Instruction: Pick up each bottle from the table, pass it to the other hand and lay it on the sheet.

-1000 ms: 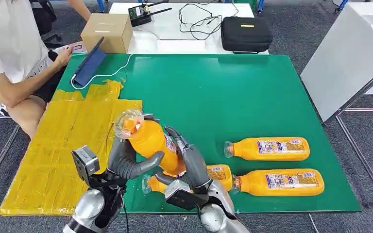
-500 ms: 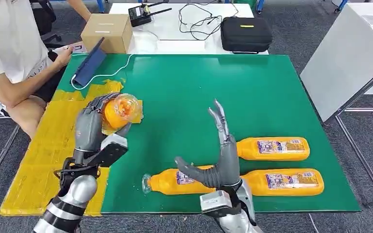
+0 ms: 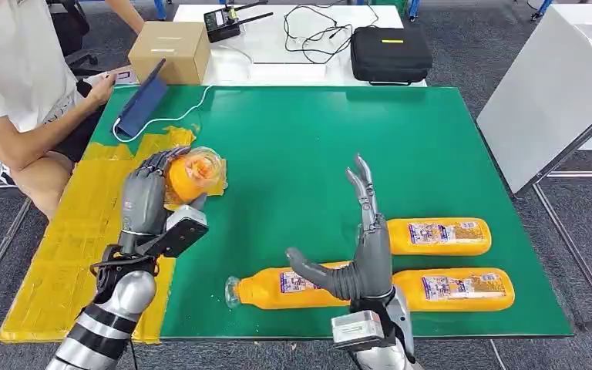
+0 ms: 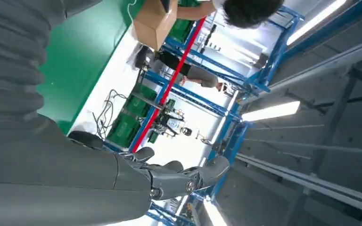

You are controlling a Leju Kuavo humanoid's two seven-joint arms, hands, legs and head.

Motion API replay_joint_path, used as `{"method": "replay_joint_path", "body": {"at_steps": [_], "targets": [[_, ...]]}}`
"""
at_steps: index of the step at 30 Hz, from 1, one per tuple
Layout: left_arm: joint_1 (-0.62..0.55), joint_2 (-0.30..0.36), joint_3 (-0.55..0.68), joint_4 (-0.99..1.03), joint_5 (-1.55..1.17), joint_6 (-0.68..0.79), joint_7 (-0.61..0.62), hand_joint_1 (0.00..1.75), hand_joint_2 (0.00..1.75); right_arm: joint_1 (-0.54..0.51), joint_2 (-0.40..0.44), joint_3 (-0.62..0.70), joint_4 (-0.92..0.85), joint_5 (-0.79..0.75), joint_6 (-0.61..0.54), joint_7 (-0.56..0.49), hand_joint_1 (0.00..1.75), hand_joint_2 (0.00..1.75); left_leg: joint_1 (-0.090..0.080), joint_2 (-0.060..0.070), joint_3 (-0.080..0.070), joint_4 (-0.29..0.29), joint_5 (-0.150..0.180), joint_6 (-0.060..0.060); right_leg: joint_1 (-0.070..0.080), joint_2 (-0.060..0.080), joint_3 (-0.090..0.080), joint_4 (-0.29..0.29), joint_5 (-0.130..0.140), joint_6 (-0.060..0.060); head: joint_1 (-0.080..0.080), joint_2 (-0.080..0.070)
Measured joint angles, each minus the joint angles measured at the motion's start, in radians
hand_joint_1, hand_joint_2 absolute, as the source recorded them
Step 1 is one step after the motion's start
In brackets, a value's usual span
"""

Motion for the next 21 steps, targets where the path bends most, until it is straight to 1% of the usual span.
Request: {"method": "replay_joint_path", "body": {"at_steps": [2, 4, 6, 9, 14, 16, 17, 19, 21], "targets": [[-0.033, 0.006, -0.005, 0.051, -0.164, -0.036, 0.082, 1.75, 1.75, -0.004, 0.0, 0.0, -0.015, -0.008, 0.0, -0.017, 0.0, 1.75, 0.0, 0.0, 0.0, 0.0, 0.0, 0.0, 0.0, 0.0, 0.0, 0.0, 0.0, 0.0, 0.0, 0.0], [-0.08, 0.013, -0.015, 0.149, -0.321, -0.07, 0.151, 1.75, 1.75, -0.015, 0.0, 0.0, -0.036, -0.012, 0.005, -0.019, 0.0, 1.75, 0.0, 0.0, 0.0, 0.0, 0.0, 0.0, 0.0, 0.0, 0.001, 0.0, 0.0, 0.0, 0.0, 0.0], [-0.13, 0.019, -0.02, 0.282, -0.406, -0.086, 0.183, 1.75, 1.75, -0.031, 0.0, 0.003, -0.05, -0.007, 0.006, -0.01, 0.0, 1.75, 0.0, 0.001, 0.0, 0.0, 0.001, -0.001, 0.0, 0.001, 0.0, 0.0, 0.001, 0.0, 0.0, 0.0], [-0.18, 0.022, -0.027, 0.451, -0.437, -0.105, 0.19, 1.75, 1.75, -0.045, 0.0, 0.009, -0.062, -0.003, 0.006, -0.005, 0.0, 1.75, 0.0, 0.001, 0.001, 0.0, 0.001, -0.001, 0.0, 0.001, 0.0, 0.001, 0.001, 0.0, 0.0, 0.0], [-0.207, 0.022, -0.046, 0.666, -0.491, -0.139, 0.191, 1.75, 1.75, -0.058, -0.001, 0.016, -0.065, -0.006, 0.025, 0.0, 0.0, 1.75, 0.0, 0.001, 0.0, 0.0, 0.001, -0.001, 0.0, 0.0, 0.001, 0.001, 0.001, 0.0, 0.0, 0.0], [-0.224, 0.02, -0.063, 0.729, -0.512, -0.126, 0.202, 1.75, 1.75, -0.064, -0.004, 0.022, -0.065, -0.008, 0.034, 0.002, 0.0, 1.75, 0.0, -0.003, 0.001, 0.0, 0.001, -0.001, 0.0, 0.0, 0.003, 0.0, -0.001, 0.0, 0.0, 0.0], [-0.233, 0.017, -0.068, 0.755, -0.519, -0.121, 0.208, 1.75, 1.75, -0.068, -0.004, 0.025, -0.064, -0.008, 0.039, 0.003, 0.0, 1.75, 0.0, -0.006, 0.003, 0.0, 0.0, -0.001, 0.0, -0.003, 0.006, 0.0, -0.003, 0.001, 0.0, 0.0], [-0.246, 0.013, -0.077, 0.804, -0.523, -0.112, 0.217, 1.75, 1.75, -0.076, -0.005, 0.034, -0.062, -0.008, 0.046, 0.003, 0.0, 1.75, 0.0, -0.009, 0.007, -0.001, -0.002, -0.003, 0.0, -0.004, 0.011, 0.0, -0.005, 0.0, 0.0, 0.0], [-0.256, 0.012, -0.081, 0.843, -0.522, -0.109, 0.221, 1.75, 1.75, -0.082, -0.005, 0.042, -0.058, -0.008, 0.053, 0.004, 0.0, 1.75, 0.0, -0.01, 0.012, -0.001, -0.003, -0.004, 0.0, -0.004, 0.015, 0.0, -0.005, 0.0, 0.0, 0.0]]}}
